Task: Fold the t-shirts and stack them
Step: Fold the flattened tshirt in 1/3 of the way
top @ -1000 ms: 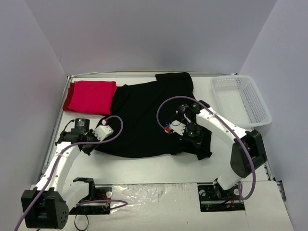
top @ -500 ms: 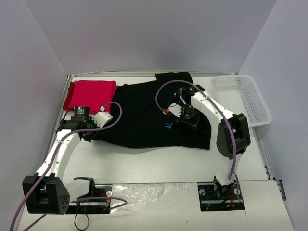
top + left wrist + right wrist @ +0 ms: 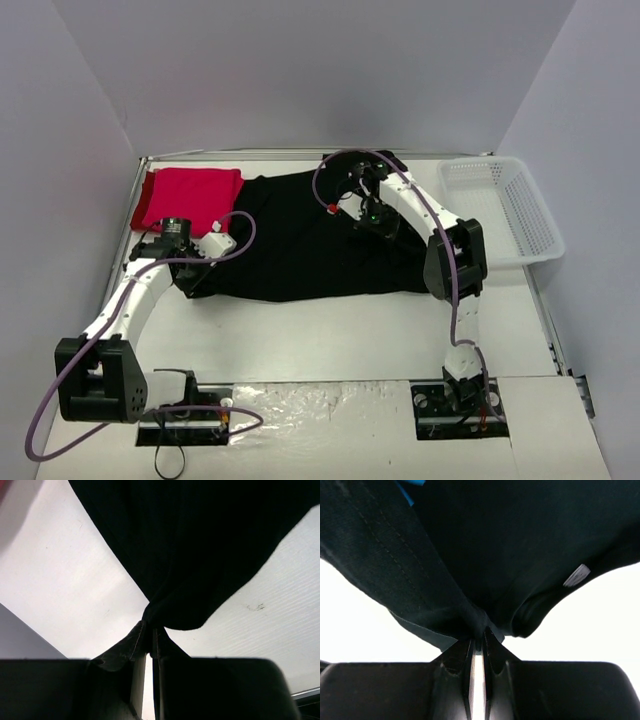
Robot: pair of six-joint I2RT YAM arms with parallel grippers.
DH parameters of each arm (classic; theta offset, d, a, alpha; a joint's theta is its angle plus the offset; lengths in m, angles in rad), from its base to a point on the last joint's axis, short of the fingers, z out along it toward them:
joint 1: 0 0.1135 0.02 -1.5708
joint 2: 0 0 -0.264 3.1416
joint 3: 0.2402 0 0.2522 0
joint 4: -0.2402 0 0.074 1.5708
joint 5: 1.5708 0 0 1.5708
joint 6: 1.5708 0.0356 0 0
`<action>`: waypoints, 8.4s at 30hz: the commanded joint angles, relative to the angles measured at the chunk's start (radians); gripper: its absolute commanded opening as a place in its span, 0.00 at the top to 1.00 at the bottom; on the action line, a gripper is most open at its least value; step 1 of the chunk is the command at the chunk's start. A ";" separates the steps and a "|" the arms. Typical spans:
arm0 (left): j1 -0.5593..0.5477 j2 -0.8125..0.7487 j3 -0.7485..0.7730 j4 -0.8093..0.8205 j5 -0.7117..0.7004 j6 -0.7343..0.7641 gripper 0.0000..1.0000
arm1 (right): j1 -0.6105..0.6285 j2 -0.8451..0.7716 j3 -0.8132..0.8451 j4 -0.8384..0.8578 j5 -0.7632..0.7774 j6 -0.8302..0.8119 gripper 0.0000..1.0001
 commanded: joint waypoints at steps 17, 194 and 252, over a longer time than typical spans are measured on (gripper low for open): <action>0.003 0.114 0.049 0.059 -0.025 0.000 0.97 | -0.015 0.176 0.206 -0.051 0.090 -0.003 1.00; -0.028 -0.363 -0.112 -0.151 -0.026 0.350 0.98 | -0.681 -0.748 -0.737 -0.129 -0.123 -0.290 1.00; -0.242 0.367 0.422 0.134 0.029 0.017 0.78 | -0.409 -0.011 0.011 0.015 -0.441 -0.078 0.38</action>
